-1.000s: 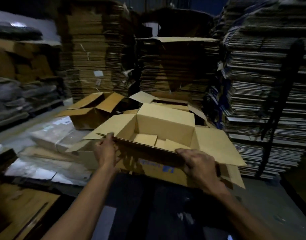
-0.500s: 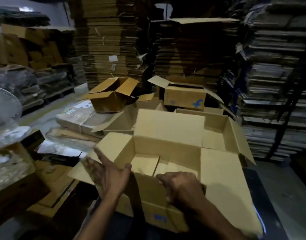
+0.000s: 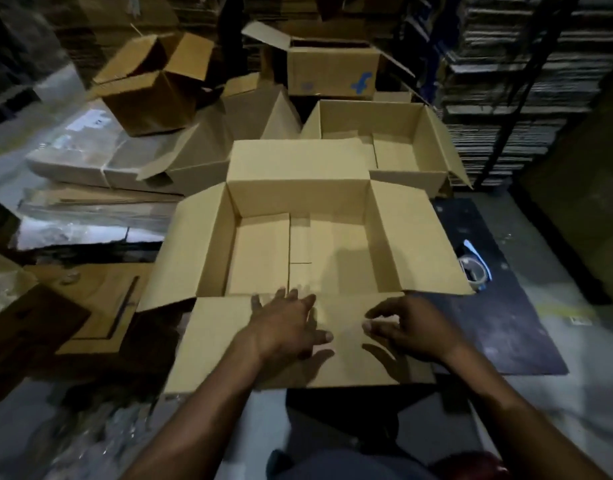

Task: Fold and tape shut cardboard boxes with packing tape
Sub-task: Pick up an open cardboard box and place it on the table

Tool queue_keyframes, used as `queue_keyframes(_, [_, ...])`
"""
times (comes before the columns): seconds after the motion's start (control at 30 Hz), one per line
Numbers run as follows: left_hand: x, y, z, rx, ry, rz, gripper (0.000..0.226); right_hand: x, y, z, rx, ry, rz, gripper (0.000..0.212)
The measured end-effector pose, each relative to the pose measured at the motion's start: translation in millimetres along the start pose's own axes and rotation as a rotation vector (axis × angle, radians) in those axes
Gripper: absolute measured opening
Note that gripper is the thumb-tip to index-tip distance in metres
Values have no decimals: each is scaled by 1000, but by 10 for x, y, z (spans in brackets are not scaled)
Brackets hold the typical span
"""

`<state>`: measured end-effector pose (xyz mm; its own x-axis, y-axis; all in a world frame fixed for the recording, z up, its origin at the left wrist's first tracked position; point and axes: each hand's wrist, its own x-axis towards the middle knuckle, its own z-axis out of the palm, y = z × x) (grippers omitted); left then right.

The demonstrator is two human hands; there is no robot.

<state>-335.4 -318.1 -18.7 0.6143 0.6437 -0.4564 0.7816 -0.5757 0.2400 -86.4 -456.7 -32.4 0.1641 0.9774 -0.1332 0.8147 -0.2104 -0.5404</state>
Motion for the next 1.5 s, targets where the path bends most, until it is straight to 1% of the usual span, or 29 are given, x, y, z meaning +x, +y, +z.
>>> queue_keyframes(0.07, [196, -29, 156, -30, 11, 29, 95, 12, 245, 170, 113, 152, 167, 39])
queue_keyframes(0.13, [331, -48, 241, -11, 14, 70, 84, 48, 441, 301, 389, 343, 333, 31])
queue_keyframes(0.17, [384, -51, 276, -1, 16, 87, 81, 83, 529, 355, 612, 430, 416, 34])
queue_keyframes(0.23, [442, -28, 336, 5, 41, 94, 86, 180, 646, 411, 1020, 552, 593, 55])
queue_keyframes(0.3, [471, 2, 389, 3, 102, 96, 96, 305, 757, 435, 1294, 571, 739, 64])
queue_keyframes(0.37, [511, 44, 430, 8, 149, 107, 101, 480, 856, 417, 1532, 657, 751, 64])
queue_keyframes(0.43, [531, 126, 468, 4, 144, 115, 102, 576, 715, 286, 1627, 839, 644, 68])
queue_keyframes(0.47, [532, 174, 480, -7, 132, 120, 101, 579, 618, 207, 1557, 925, 564, 67])
queue_keyframes(0.5, [547, 222, 497, -24, 127, 128, 98, 556, 516, 129, 1417, 970, 500, 66])
queue_keyframes(0.57, [570, 282, 510, -90, 148, 145, 88, 469, 313, 43, 1201, 922, 399, 67])
queue_keyframes(0.6, [576, 288, 499, -151, 176, 156, 82, 445, 261, 76, 1112, 839, 348, 68])
queue_keyframes(0.63, [581, 276, 489, -242, 203, 156, 76, 431, 226, 113, 938, 753, 274, 65])
queue_keyframes(0.7, [575, 203, 449, -472, 257, 119, 63, 511, 308, 295, 395, 550, 148, 64])
queue_keyframes(0.73, [575, 121, 438, -564, 300, 84, 58, 543, 323, 392, 168, 450, 130, 67])
queue_keyframes(0.8, [588, -142, 443, -612, 473, 15, 49, 615, 338, 611, -127, 288, 154, 77])
queue_keyframes(0.87, [571, -521, 493, -607, 717, -74, 40, 589, 212, 776, -295, 152, 188, 80])
queue_keyframes(0.93, [465, -925, 546, -570, 931, -276, 37, 551, 88, 886, -356, 88, 202, 84])
queue_keyframes(0.97, [401, -1109, 555, -553, 993, -400, 38, 542, 36, 903, -366, 75, 219, 88])
queue_keyframes(1.0, [347, -1283, 545, -559, 1012, -521, 40, 542, -15, 893, -379, 65, 233, 91])
queue_keyframes(1.07, [329, -1612, 510, -660, 970, -737, 51, 569, -78, 894, -428, 27, 248, 94])
queue_keyframes(1.1, [352, -1759, 485, -733, 929, -841, 62, 590, -104, 914, -444, 5, 234, 95])
queue_keyframes(1.2, [471, -2095, 396, -1062, 819, -1078, 106, 662, -164, 994, -467, -20, 184, 93])
queue_keyframes(1.27, [540, -2272, 406, -1372, 820, -1159, 131, 693, -181, 1019, -465, -28, 171, 92])
queue_keyframes(1.3, [552, -2354, 419, -1554, 842, -1154, 143, 698, -178, 1019, -456, -31, 172, 92])
queue_keyframes(1.33, [549, -2421, 437, -1715, 874, -1146, 151, 694, -170, 1012, -448, -36, 173, 92])
queue_keyframes(1.37, [536, -2486, 472, -1809, 927, -1149, 152, 686, -160, 1005, -443, -39, 171, 92])
queue_keyframes(1.43, [462, -2521, 446, -1810, 1082, -1204, 139, 662, -148, 998, -434, -36, 158, 92])
queue_keyframes(1.47, [408, -2489, 390, -1746, 1193, -1220, 133, 647, -141, 1003, -427, -26, 147, 90])
queue_keyframes(1.5, [313, -2388, 278, -1652, 1349, -1181, 127, 630, -139, 1011, -417, -5, 134, 89])
